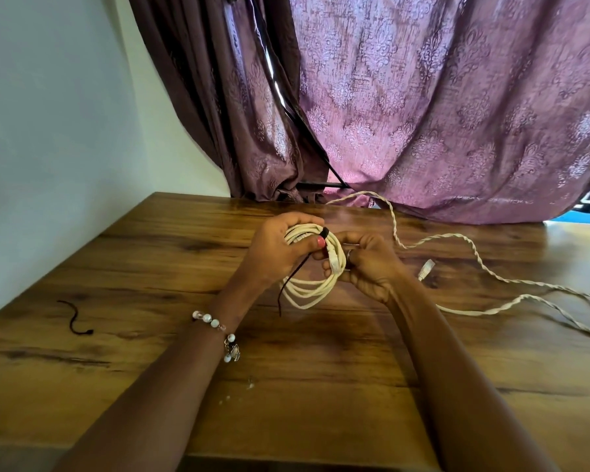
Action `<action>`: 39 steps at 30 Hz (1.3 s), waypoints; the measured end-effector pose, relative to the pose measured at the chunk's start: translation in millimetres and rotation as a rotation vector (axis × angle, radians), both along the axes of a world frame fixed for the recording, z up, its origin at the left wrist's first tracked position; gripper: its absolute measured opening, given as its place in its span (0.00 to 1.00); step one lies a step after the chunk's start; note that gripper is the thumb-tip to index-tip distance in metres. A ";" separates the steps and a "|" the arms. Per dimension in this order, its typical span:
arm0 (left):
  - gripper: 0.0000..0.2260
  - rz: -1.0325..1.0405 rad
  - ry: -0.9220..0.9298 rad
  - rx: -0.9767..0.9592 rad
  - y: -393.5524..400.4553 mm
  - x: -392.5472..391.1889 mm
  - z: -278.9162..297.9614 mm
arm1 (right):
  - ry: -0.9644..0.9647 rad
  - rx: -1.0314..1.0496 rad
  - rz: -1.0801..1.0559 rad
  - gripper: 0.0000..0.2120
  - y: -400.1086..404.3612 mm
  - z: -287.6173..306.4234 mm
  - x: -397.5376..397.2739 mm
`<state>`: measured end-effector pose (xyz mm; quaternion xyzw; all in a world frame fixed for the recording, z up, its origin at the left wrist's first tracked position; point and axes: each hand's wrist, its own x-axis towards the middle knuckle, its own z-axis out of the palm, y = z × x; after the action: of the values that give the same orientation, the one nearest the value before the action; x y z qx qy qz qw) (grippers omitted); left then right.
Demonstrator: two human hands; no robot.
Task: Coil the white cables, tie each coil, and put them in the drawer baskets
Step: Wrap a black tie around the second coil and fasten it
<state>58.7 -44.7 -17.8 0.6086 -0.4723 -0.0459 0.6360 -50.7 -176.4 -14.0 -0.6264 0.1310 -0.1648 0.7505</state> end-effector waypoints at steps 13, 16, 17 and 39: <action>0.10 0.155 -0.690 -0.012 -5.8 -3.1 -5.1 | -0.065 0.204 0.162 0.15 -0.2 -5.2 -2.7; 0.09 0.158 -0.686 -0.014 -7.1 -3.8 -6.4 | -0.153 0.296 0.019 0.16 -1.6 -5.5 2.7; 0.08 0.165 -0.654 -0.010 -7.2 -3.9 -7.1 | -0.185 0.313 -0.040 0.13 -1.4 -4.2 3.1; 0.06 0.178 -0.139 0.059 -15.7 -9.3 -3.9 | -0.433 -0.544 -0.587 0.07 14.2 2.3 3.9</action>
<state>49.3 -60.3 -21.7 0.6684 -0.4577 0.0391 0.5850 -46.7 -162.2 -11.7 -0.6883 0.0948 -0.5261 0.4903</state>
